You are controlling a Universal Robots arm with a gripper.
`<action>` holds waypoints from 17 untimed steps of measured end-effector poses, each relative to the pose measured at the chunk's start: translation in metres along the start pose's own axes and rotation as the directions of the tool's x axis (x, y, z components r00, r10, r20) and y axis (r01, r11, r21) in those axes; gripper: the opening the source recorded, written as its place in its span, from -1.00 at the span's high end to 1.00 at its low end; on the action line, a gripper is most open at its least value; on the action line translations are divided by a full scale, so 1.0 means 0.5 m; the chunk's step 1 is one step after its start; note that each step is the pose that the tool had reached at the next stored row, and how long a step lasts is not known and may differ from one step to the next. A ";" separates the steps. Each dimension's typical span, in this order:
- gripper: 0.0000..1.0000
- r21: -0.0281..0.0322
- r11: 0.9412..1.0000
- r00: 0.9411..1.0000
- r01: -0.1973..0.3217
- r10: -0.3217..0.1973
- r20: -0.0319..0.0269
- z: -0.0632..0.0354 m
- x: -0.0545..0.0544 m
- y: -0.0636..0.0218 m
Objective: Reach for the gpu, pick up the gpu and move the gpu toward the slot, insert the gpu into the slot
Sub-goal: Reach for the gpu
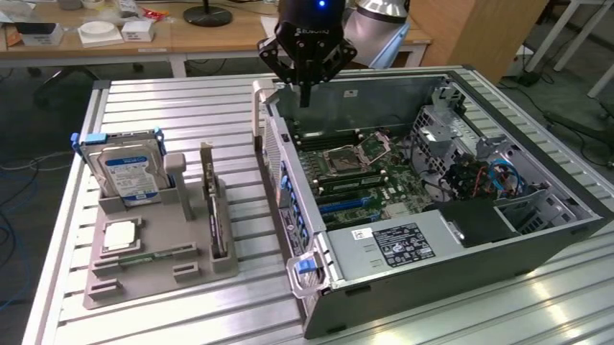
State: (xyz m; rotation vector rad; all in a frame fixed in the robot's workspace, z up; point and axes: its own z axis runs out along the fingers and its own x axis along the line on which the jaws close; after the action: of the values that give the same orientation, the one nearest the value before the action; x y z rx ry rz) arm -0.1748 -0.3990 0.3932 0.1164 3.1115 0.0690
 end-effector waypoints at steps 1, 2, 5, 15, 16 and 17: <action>0.80 0.000 1.000 1.000 0.000 0.000 0.000 0.000 0.003 0.000; 0.80 0.000 1.000 1.000 0.000 0.000 0.000 0.000 0.006 -0.001; 0.80 0.000 1.000 1.000 0.000 0.000 0.000 0.000 0.014 -0.001; 0.80 0.000 1.000 1.000 0.000 0.000 0.000 -0.001 0.045 -0.005; 0.80 0.000 1.000 1.000 0.000 0.000 0.000 -0.001 0.048 -0.005; 0.80 0.000 1.000 1.000 0.000 0.000 0.000 -0.002 0.051 -0.005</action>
State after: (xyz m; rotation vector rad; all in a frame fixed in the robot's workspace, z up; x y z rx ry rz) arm -0.2004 -0.3998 0.3932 0.1165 3.1115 0.0690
